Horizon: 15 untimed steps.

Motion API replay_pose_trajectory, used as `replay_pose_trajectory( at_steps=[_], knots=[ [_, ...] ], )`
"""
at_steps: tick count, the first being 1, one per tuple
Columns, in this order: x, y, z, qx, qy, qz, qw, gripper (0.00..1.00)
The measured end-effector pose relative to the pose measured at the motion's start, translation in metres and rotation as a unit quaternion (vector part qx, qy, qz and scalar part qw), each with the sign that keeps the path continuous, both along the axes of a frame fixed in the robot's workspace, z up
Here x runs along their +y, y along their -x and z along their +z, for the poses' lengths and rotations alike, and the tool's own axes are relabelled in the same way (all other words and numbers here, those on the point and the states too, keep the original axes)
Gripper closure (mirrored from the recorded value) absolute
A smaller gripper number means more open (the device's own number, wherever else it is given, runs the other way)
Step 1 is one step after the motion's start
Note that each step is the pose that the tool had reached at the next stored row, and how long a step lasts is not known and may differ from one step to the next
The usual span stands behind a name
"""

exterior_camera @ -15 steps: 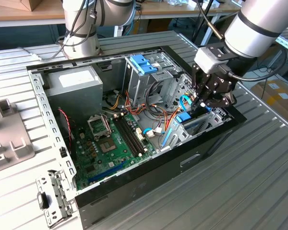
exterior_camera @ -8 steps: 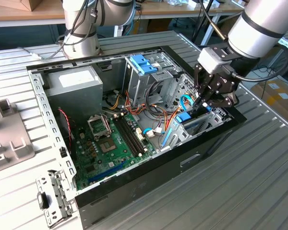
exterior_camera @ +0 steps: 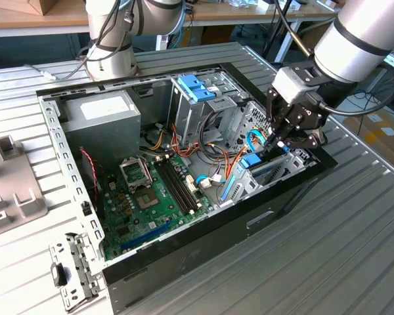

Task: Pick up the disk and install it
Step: 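Insert the second disk wire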

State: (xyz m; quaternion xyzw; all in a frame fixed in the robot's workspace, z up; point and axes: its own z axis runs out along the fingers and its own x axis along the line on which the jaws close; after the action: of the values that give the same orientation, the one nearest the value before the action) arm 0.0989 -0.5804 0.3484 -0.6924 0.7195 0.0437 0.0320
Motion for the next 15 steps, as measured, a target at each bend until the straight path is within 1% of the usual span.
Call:
replay_pose_trajectory(
  at_steps=[6,8,15],
  knots=[
    [-0.0001,-0.0001,-0.0005,0.0000,-0.0012,0.003,0.99999,0.84],
    [-0.0002,-0.0001,-0.0012,0.0000,-0.0019,0.005,0.99999,0.84],
    [-0.0002,-0.0002,-0.0036,0.0004,-0.0025,0.007,0.99997,0.84]
  ],
)
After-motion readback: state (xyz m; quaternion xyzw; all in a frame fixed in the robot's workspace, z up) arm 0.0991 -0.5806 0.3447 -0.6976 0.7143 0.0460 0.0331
